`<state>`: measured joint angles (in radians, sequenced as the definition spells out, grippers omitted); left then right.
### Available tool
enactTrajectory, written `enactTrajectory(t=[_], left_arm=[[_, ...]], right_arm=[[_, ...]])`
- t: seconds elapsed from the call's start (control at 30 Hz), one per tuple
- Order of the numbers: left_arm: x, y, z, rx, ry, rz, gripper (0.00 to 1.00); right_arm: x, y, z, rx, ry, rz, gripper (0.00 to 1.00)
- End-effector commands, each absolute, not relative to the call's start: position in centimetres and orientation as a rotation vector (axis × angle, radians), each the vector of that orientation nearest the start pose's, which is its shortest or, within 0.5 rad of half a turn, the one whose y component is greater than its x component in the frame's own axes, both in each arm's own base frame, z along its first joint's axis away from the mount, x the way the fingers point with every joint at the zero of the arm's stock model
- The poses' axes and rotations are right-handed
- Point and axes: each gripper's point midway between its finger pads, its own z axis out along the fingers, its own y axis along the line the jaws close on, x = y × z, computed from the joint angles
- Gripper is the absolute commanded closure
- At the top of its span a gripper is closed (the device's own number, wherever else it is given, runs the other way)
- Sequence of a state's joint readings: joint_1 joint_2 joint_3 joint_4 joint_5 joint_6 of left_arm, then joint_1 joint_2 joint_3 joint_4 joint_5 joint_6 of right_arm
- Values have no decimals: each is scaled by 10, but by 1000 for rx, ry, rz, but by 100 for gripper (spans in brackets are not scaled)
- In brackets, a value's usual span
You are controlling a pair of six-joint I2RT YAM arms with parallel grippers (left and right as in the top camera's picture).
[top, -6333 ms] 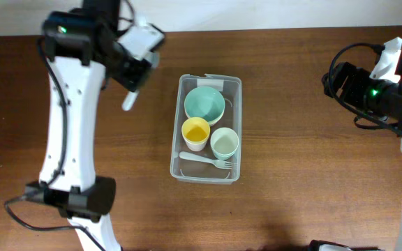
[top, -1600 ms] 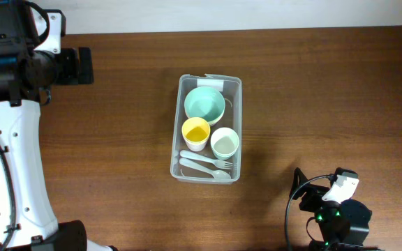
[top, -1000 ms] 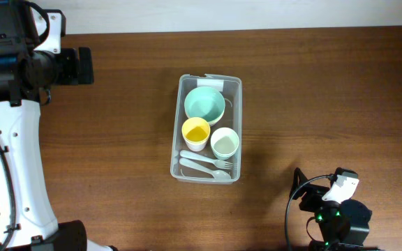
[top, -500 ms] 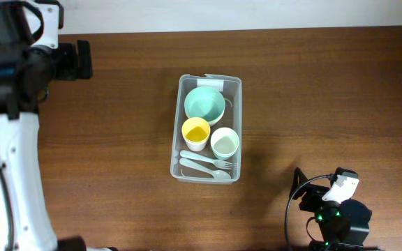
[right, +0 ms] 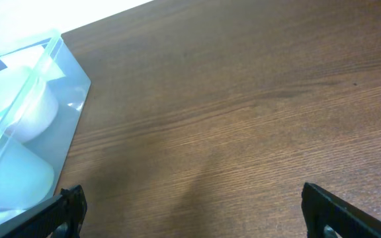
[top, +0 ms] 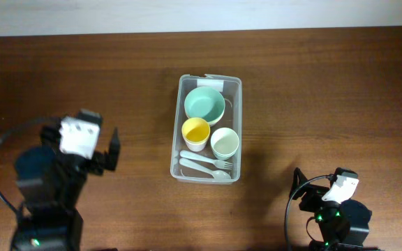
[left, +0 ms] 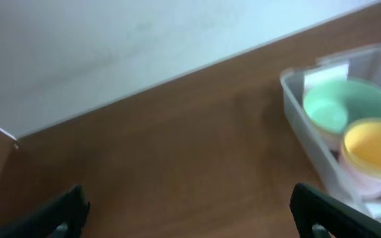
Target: Pack container
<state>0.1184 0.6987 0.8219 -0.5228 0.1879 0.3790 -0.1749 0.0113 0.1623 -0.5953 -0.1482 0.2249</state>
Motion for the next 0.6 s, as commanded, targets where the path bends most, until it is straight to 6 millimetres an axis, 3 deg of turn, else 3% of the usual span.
enactTrajectory(t=[0.0, 0.17, 0.37, 0.57], left_arm=[[261, -5, 246, 409, 1917, 131, 0], [243, -14, 195, 432, 1896, 106, 0], [232, -27, 162, 473, 1790, 98, 0], [228, -32, 146, 465, 1740, 75, 0]], right_arm=[[211, -10, 107, 290, 1989, 184, 1], [211, -10, 107, 290, 1989, 184, 1], [211, -10, 107, 290, 1989, 184, 1], [211, -10, 107, 290, 1989, 184, 1]])
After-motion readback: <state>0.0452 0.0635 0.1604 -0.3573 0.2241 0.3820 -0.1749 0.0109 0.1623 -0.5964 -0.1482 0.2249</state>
